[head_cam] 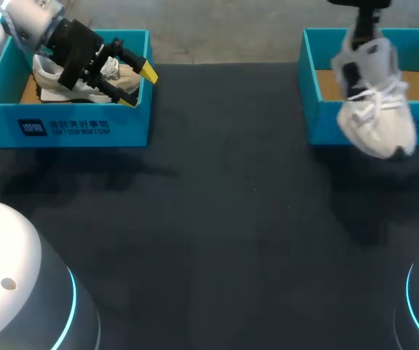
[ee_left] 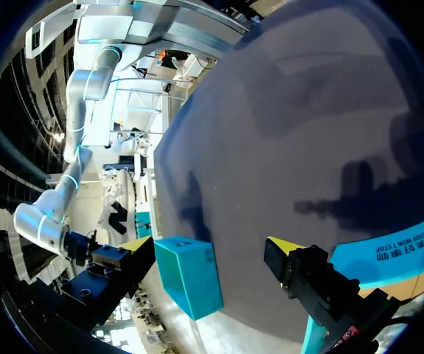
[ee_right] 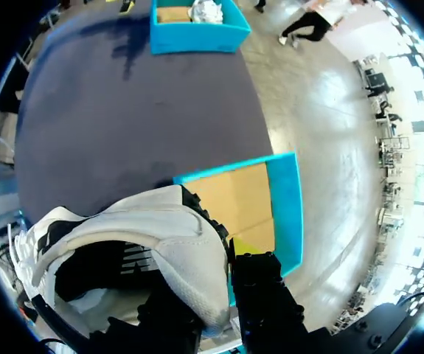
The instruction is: Take the shoe out of the shoebox, open the shoe tongue, remove and reinsert the insole, then place the shoe into the shoebox
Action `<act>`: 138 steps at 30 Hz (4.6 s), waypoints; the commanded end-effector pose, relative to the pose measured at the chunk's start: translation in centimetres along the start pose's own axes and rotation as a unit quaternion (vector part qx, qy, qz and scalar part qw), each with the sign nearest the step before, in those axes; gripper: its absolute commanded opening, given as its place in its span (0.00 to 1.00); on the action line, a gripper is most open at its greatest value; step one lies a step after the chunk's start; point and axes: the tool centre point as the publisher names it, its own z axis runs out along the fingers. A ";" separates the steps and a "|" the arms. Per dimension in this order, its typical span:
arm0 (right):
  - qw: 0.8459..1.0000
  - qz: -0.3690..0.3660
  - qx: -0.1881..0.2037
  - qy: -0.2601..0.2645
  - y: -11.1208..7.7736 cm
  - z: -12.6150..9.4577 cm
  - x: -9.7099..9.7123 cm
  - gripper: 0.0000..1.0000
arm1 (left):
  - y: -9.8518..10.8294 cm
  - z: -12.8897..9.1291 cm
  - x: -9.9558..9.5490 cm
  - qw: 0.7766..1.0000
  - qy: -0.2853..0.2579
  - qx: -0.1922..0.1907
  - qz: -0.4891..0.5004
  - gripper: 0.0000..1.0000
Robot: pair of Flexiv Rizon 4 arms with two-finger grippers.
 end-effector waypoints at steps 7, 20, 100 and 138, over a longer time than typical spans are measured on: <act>0.999 0.013 0.031 -0.010 -7.9 2.9 -3.6 0.00 | -0.1 0.0 -0.1 1.000 0.002 -0.001 0.000 1.00; 0.999 0.005 0.033 -0.016 -9.4 3.8 -4.9 0.00 | -0.1 0.0 -0.1 1.000 0.002 -0.001 0.000 1.00; 0.700 0.676 0.224 0.048 -22.6 8.3 -10.7 0.00 | -0.1 0.0 -0.1 1.000 0.002 -0.001 0.000 1.00; 0.653 0.732 0.190 -0.041 -21.0 15.5 -8.1 0.00 | -0.1 0.0 -0.1 1.000 0.002 -0.001 0.000 1.00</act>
